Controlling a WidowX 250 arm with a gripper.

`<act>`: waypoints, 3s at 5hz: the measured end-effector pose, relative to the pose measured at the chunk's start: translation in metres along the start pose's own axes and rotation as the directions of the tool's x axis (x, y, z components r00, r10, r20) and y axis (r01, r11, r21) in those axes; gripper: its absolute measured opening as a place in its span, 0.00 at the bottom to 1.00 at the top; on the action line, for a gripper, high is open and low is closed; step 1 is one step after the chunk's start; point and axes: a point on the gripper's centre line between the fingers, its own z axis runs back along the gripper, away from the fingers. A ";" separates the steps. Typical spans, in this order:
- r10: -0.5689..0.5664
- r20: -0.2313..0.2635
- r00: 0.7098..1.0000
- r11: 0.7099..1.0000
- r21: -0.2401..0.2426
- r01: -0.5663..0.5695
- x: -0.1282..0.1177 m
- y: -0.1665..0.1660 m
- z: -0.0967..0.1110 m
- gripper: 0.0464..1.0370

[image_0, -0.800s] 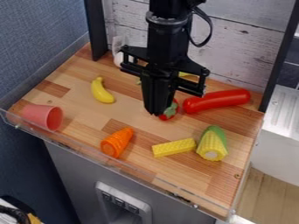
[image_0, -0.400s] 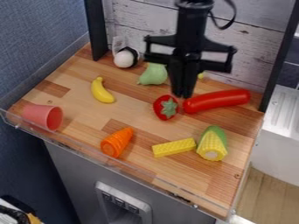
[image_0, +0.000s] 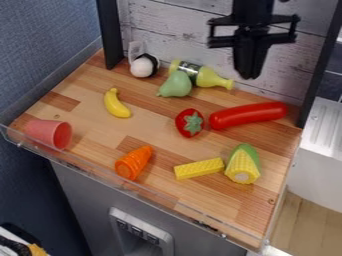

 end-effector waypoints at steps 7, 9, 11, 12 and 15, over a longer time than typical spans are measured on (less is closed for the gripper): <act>-0.186 -0.034 0.982 0.982 0.012 0.186 -0.023 -0.032 -0.044 0.96; 0.040 0.003 0.999 0.999 -0.032 -0.040 -0.023 -0.032 -0.072 0.96; 0.058 -0.007 0.998 0.998 -0.028 -0.058 -0.020 -0.035 -0.103 0.96; -0.029 -0.009 1.000 0.999 -0.033 0.029 -0.016 -0.043 -0.109 0.91; -0.153 -0.012 0.988 0.988 -0.035 0.153 -0.011 -0.052 -0.110 0.12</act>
